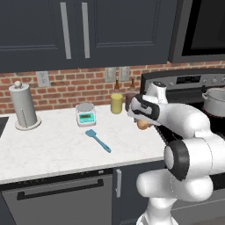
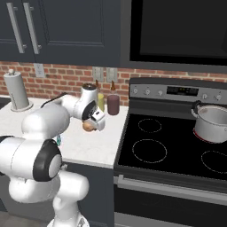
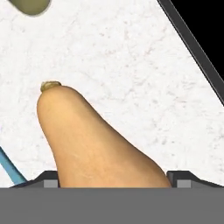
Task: Put the avocado and squash in the pot. Retrieve the spatula and lightly stir the vegetables in the pot.
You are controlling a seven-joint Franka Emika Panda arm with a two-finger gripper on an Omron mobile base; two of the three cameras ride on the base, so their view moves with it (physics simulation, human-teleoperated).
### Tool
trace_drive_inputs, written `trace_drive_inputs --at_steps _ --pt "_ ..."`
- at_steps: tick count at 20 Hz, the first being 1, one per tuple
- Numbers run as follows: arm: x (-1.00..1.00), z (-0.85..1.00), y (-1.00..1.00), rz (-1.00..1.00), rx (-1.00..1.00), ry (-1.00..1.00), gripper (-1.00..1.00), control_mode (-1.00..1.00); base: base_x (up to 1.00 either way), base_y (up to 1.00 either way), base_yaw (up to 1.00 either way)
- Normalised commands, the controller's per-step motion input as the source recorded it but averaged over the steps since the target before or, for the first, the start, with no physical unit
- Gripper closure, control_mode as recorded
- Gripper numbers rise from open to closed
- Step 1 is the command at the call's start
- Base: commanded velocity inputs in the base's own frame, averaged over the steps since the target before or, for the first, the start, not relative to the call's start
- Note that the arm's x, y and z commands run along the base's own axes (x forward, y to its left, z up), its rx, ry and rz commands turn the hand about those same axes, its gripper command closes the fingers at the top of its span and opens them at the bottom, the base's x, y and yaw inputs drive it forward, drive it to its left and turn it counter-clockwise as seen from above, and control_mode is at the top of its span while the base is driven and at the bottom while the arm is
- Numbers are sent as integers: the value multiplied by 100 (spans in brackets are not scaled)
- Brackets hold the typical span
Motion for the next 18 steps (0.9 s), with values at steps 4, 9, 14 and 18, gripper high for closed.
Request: trace_drive_inputs --at_steps 4,9,14,18 --pt "-77 96 6 24 -2 -10 100 -100 0 0 0" --pt "-75 64 21 27 -9 -8 100 -100 0 0 0" --pt "-24 34 9 17 -6 6 100 -100 0 0 0" --pt "-15 37 0 5 0 2 100 -100 0 0 0"
